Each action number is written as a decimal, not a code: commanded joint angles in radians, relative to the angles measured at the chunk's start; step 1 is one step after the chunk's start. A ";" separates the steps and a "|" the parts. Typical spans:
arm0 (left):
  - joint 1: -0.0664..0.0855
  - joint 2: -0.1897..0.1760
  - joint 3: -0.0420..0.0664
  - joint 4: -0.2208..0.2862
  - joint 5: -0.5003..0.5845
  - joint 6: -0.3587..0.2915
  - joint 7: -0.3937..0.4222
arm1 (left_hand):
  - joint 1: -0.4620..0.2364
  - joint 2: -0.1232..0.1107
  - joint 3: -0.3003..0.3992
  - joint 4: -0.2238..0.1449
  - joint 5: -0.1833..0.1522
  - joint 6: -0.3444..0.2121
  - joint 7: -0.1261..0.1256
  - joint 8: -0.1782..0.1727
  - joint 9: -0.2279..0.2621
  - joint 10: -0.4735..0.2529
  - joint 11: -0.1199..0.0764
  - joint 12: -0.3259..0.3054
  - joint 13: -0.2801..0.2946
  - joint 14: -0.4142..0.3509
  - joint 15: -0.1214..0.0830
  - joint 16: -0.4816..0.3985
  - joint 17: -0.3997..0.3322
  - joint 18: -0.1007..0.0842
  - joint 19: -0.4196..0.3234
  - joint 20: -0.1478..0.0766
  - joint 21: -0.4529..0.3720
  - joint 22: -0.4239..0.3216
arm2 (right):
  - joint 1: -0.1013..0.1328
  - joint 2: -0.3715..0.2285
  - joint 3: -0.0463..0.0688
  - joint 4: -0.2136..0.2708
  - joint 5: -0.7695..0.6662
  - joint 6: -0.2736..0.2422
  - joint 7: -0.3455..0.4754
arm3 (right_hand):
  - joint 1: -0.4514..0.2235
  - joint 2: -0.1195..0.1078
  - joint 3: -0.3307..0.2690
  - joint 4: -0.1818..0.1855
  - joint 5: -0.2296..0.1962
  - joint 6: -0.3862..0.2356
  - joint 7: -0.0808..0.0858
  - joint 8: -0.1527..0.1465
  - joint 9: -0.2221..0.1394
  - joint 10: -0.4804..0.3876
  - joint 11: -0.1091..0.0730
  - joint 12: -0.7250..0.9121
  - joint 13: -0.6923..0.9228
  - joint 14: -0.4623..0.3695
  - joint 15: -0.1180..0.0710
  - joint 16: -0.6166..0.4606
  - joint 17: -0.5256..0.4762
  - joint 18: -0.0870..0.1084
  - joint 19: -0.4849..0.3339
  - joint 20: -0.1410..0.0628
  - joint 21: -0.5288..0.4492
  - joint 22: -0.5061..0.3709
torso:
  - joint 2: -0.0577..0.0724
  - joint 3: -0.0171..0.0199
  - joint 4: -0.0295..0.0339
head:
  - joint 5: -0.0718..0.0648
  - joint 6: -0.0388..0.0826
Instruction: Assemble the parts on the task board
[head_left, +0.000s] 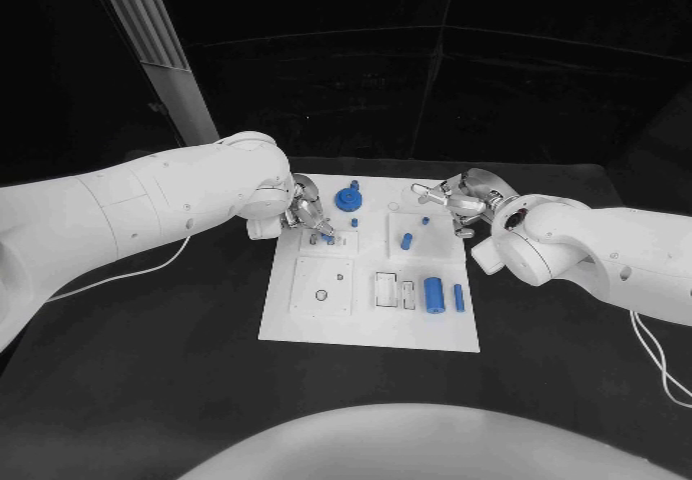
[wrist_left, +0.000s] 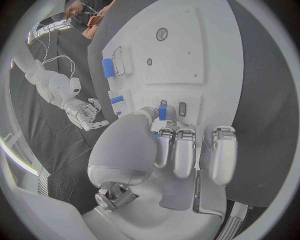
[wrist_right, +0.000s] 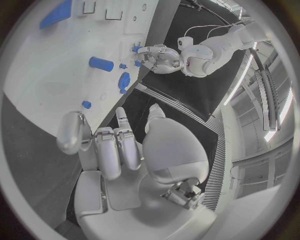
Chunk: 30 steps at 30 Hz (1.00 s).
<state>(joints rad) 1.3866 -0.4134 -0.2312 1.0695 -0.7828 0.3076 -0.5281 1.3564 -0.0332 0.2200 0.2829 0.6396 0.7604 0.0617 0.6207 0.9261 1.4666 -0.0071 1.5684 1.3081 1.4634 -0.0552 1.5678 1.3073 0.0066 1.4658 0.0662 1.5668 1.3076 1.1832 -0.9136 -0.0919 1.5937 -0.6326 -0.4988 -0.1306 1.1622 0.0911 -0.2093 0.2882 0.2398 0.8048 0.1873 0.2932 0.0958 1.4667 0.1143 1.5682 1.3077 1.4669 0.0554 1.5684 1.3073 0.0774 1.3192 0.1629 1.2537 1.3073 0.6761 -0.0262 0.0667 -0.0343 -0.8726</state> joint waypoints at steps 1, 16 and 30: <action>-0.005 0.001 -0.003 0.002 -0.005 0.027 0.003 | -0.002 0.004 0.012 -0.005 -0.002 -0.005 -0.004 0.000 0.000 0.104 0.007 0.002 0.263 0.107 0.007 0.003 0.263 -0.007 0.105 0.004 0.004 0.263 | 0.001 -0.001 0.000 0.003 -0.003 0.001 0.003 | 0.006 0.002 -0.005 0.001 0.005 -0.007 0.001 0.003 0.002 0.104 0.000 0.003 0.263 0.104 -0.004 0.002 0.263 0.011 -0.001 -0.003 -0.006 0.092 | 0.000 0.0005 -0.0002 | 0.000 0.000; -0.006 0.001 -0.003 0.000 -0.005 0.056 0.010 | -0.004 0.005 0.014 -0.004 -0.015 -0.005 -0.003 -0.001 0.001 0.104 0.008 0.002 0.263 0.107 0.008 0.003 0.263 -0.007 0.105 0.005 0.004 0.263 | 0.001 0.000 0.000 0.002 -0.003 0.001 0.002 | 0.006 0.002 -0.005 0.001 0.005 -0.007 0.001 0.003 0.002 0.104 0.000 0.003 0.263 0.104 -0.004 0.002 0.263 0.011 -0.001 -0.003 -0.006 0.092 | 0.000 0.0002 -0.0003 | -0.004 0.000; -0.007 0.004 -0.003 -0.006 -0.005 0.064 0.017 | -0.004 0.004 0.015 -0.004 -0.018 -0.005 -0.003 -0.001 0.001 0.104 0.008 0.002 0.263 0.107 0.008 0.003 0.263 -0.007 0.105 0.005 0.004 0.263 | 0.001 0.001 0.000 0.001 -0.003 0.001 0.001 | 0.006 0.003 -0.007 0.002 0.005 -0.008 0.001 0.005 0.002 0.104 0.000 0.003 0.263 0.104 -0.004 0.002 0.263 0.011 0.000 -0.003 -0.005 0.093 | 0.000 0.0002 -0.0005 | -0.006 0.000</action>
<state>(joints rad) 1.3825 -0.4102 -0.2317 1.0641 -0.7830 0.3464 -0.5172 1.3464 -0.0363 0.2300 0.2784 0.6272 0.7513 0.0643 0.6155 0.9266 1.4666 -0.0071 1.5683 1.3081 1.4671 -0.0514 1.5678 1.3073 0.0066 1.4657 0.0662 1.5668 1.3075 1.1831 -0.9130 -0.0919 1.5929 -0.6326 -0.4988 -0.1320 1.1622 0.0911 -0.2115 0.2905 0.2398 0.8048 0.1873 0.2931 0.0958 1.4667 0.1143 1.5682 1.3076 1.4669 0.0554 1.5684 1.3074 0.0774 1.3192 0.1629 1.2537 1.3073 0.6756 -0.0261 0.0657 -0.0384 -0.8726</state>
